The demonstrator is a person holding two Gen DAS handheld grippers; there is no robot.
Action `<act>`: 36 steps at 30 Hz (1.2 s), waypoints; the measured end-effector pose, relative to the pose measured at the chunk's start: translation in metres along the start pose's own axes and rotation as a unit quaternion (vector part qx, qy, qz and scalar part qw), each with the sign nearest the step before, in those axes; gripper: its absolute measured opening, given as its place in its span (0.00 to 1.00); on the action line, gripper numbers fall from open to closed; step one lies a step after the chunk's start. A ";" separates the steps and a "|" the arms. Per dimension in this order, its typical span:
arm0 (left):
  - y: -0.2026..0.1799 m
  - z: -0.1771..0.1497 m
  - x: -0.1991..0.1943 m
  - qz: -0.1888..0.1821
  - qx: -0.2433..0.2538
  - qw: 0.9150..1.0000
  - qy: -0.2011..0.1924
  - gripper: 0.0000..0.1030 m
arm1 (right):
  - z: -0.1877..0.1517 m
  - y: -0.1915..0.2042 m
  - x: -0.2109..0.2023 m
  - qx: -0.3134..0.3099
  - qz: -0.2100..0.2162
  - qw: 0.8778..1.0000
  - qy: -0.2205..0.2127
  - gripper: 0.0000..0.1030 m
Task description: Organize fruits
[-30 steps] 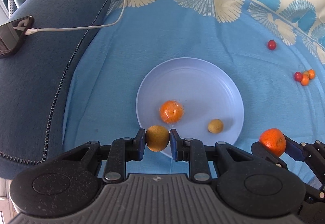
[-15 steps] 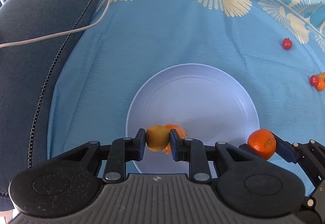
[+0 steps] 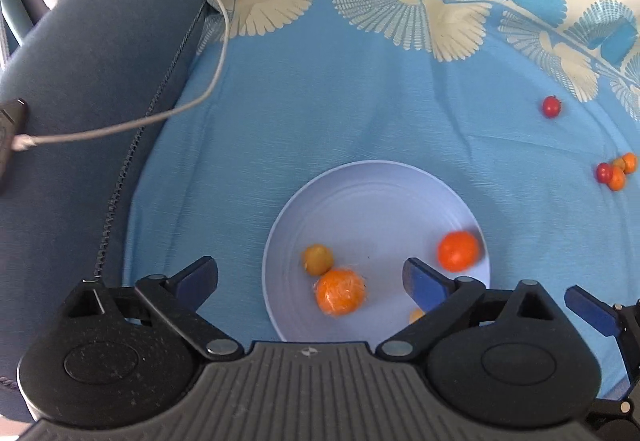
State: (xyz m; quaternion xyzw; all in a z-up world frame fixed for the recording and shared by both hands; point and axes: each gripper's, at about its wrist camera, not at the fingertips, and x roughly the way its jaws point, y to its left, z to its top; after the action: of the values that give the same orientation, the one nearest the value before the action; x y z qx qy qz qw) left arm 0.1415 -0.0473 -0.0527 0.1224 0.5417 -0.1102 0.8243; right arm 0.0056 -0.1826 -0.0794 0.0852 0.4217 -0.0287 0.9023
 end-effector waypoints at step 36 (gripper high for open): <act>-0.023 -0.100 -0.467 -0.092 0.032 0.970 -0.220 1.00 | -0.072 -0.053 -0.271 0.062 -0.111 0.977 -0.174 0.78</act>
State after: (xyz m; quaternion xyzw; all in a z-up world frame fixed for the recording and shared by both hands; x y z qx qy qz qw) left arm -0.1344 -0.0143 0.3364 0.0711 0.3518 -0.2276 0.9052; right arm -0.2296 -0.2276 0.0762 0.0878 0.2627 -0.1690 0.9459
